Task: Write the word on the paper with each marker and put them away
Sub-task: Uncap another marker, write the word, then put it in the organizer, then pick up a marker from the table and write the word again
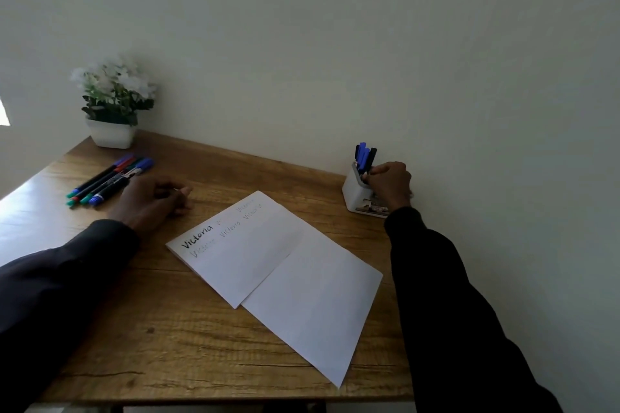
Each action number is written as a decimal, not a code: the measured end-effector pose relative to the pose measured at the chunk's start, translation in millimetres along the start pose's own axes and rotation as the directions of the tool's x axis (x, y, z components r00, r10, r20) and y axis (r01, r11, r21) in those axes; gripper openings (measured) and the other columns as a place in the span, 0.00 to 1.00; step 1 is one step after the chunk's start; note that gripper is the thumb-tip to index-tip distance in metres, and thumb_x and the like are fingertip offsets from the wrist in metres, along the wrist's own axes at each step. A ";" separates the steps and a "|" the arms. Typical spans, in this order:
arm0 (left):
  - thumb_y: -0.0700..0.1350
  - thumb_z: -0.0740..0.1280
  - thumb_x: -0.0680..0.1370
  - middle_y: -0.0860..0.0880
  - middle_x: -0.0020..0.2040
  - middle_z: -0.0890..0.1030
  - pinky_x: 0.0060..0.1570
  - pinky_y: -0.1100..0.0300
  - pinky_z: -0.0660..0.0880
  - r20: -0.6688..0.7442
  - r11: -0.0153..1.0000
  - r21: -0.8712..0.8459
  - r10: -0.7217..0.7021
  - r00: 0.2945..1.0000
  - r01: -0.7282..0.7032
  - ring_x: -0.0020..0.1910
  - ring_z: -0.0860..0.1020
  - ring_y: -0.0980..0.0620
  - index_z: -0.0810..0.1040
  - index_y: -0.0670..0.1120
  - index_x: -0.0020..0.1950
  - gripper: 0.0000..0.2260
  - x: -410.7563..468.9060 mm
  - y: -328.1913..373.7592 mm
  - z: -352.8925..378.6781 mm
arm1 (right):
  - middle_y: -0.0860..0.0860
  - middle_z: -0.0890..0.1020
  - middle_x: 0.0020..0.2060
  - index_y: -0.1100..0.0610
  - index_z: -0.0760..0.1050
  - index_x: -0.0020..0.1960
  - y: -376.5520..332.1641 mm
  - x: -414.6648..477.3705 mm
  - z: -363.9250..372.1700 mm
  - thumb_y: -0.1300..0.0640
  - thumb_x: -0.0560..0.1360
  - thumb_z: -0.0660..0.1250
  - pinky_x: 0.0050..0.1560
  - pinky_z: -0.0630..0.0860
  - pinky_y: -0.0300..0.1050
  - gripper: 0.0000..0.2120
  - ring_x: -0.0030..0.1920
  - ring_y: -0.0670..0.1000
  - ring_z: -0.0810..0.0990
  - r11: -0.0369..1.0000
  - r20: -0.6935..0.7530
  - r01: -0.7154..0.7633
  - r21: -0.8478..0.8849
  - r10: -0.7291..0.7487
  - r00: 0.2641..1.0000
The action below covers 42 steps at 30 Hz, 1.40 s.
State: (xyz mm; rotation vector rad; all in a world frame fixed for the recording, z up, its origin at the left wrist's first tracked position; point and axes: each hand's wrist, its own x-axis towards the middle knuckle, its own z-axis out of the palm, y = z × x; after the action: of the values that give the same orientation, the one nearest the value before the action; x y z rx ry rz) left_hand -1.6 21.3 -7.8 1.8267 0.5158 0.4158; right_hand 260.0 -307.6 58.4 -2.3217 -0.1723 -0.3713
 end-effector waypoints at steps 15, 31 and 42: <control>0.43 0.67 0.79 0.47 0.45 0.83 0.42 0.59 0.76 0.008 1.000 0.013 -0.024 1.000 0.023 0.46 0.81 0.49 0.79 0.49 0.52 0.04 -5.5 5.2 -2.3 | 0.51 0.83 0.41 0.62 0.82 0.48 -25.7 -33.3 9.8 0.64 0.74 0.74 0.46 0.78 0.36 0.03 0.43 0.46 0.81 0.972 -0.107 0.138 0.191 -0.119 0.987; 0.44 0.68 0.79 0.46 0.44 0.85 0.38 0.66 0.80 -0.045 0.999 -0.027 -0.030 0.999 0.029 0.42 0.83 0.51 0.82 0.43 0.56 0.08 -43.5 -3.8 -51.0 | 0.50 0.86 0.40 0.59 0.83 0.45 -74.1 -127.2 79.7 0.62 0.73 0.77 0.35 0.78 0.37 0.04 0.37 0.44 0.82 0.899 0.444 0.200 0.389 -0.373 0.815; 0.44 0.70 0.78 0.41 0.44 0.85 0.35 0.66 0.78 -0.169 0.991 -0.134 -0.022 0.985 -0.001 0.35 0.83 0.53 0.83 0.40 0.54 0.09 -64.5 -29.0 -96.1 | 0.52 0.86 0.40 0.58 0.85 0.46 -163.6 -145.6 133.3 0.62 0.72 0.77 0.44 0.79 0.40 0.04 0.40 0.45 0.81 0.813 0.524 0.495 0.308 -0.579 0.625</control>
State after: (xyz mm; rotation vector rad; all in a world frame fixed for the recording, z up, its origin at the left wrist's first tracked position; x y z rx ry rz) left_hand -110.1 71.0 -8.2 1.6669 0.6001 0.5898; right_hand 112.1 -99.6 34.1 -2.1290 -1.2025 0.1172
